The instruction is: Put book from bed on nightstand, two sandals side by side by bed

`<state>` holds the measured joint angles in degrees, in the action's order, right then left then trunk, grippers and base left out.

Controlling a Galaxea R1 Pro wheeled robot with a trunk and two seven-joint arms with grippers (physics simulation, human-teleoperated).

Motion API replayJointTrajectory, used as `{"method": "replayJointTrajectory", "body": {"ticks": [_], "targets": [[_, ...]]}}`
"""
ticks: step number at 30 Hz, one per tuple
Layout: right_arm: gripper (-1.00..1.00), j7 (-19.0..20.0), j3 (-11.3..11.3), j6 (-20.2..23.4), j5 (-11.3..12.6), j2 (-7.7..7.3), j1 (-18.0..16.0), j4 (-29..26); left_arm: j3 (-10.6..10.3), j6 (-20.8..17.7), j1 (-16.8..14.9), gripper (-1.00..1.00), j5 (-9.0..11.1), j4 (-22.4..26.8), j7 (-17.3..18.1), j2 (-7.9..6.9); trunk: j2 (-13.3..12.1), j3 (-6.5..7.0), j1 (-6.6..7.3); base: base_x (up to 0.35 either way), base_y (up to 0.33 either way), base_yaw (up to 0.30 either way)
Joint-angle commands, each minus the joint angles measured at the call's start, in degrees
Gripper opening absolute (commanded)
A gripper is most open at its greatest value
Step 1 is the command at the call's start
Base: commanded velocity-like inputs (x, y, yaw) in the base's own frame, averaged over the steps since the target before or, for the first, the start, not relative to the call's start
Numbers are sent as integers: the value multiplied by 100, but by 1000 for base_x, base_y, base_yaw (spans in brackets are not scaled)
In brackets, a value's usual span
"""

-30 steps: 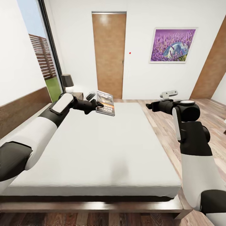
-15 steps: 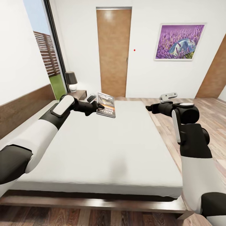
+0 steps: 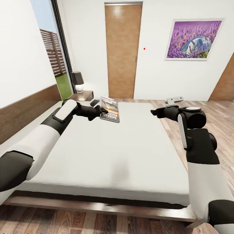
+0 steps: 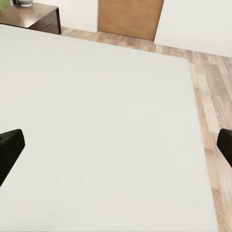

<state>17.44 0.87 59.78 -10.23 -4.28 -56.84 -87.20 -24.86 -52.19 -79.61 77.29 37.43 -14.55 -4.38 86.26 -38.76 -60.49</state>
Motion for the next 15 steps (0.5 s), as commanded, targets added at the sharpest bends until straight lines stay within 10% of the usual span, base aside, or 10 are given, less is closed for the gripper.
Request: {"method": "replayJointTrajectory", "body": {"ticks": [1, 15], "targets": [[100, 47, 7, 22, -59, -4, -5, -6, -27, 6, -6, -100, 67, 7, -46, -6, 3, -14, 0, 0, 0, 96], [100, 48, 19, 22, -58, 5, -3, -7, -27, 19, -2, -100, 52, 9, -43, -9, 3, -84, 0, 0, 0, 59]]}}
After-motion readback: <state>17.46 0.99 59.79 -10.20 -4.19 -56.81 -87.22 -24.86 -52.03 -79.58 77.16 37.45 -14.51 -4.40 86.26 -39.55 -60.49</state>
